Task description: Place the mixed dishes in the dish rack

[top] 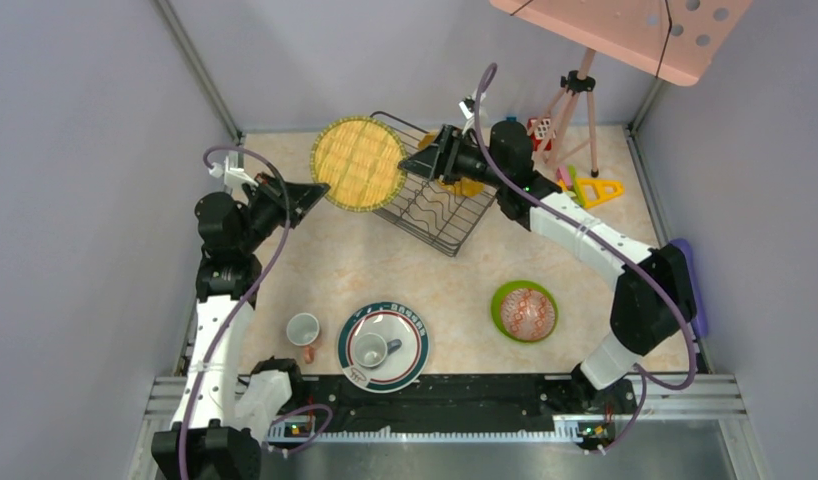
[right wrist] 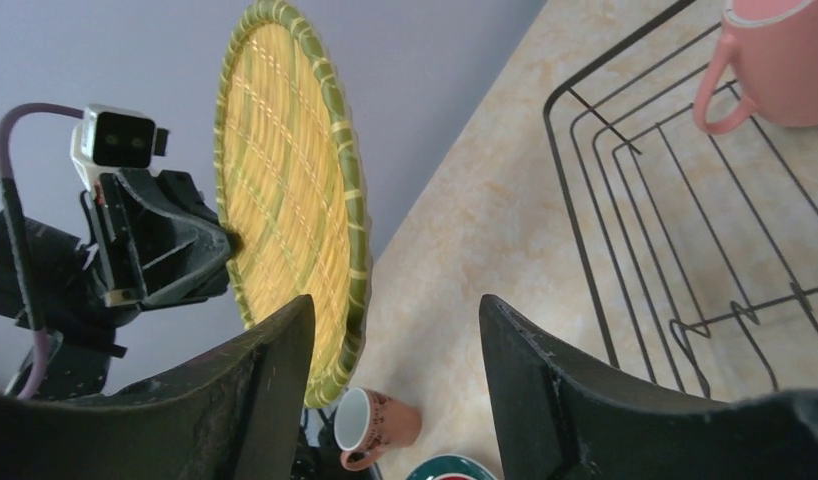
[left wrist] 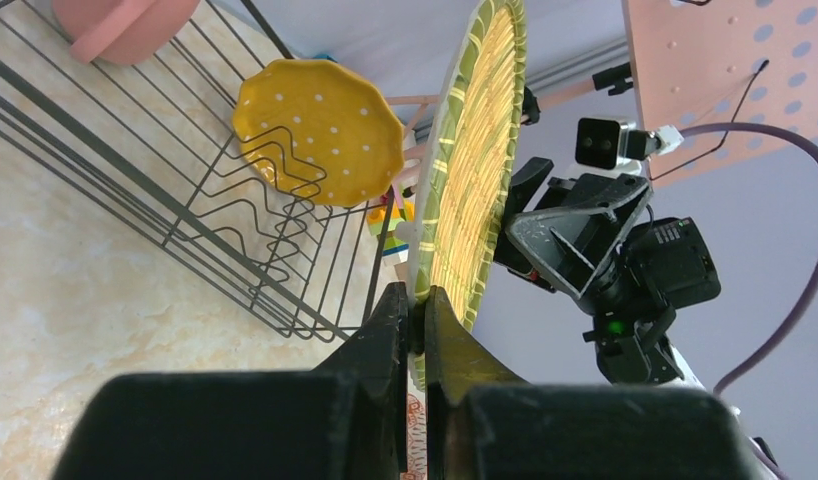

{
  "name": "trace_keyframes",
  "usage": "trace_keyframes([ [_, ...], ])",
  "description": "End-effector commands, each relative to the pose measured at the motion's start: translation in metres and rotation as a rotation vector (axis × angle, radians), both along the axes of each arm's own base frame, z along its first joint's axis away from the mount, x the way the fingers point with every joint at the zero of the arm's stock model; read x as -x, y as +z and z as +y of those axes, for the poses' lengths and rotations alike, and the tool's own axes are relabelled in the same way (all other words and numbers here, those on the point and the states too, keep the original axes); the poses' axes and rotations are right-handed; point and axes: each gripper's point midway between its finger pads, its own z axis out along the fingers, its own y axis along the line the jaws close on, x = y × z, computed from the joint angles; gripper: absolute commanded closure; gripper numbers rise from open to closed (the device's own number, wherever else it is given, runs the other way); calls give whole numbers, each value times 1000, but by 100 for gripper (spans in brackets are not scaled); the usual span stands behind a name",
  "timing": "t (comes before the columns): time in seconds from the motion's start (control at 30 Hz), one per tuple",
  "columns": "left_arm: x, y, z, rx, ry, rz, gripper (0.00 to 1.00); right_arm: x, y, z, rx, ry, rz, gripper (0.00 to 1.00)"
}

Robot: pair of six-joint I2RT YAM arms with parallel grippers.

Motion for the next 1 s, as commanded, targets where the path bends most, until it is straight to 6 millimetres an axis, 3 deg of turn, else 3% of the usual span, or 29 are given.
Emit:
trace_keyframes([
  [0.0, 5, 27, -7, -10, -51, -137, 100, 4, 37, 13, -105, 72, -60, 41],
  [0.23, 4, 19, -12, -21, -96, -147, 100, 11, 35, 22, -157, 148, -20, 67],
  [0.37, 4, 18, -14, -14, -112, -167, 100, 12, 37, 22, -159, 161, -36, 100],
  [0.43, 2, 14, -13, -25, -105, -153, 96, 8, 38, 18, -150, 135, -40, 100],
  [0.63, -1, 0, -6, -86, -61, -117, 45, -21, 39, -15, -80, 6, -95, 100],
  [0.7, -1, -4, -2, -115, -38, -111, 34, -31, 37, -28, -32, -54, -126, 100],
  [0.97, 0, -18, 2, -174, -23, -86, 31, -63, 39, -81, 265, -316, -346, 100],
])
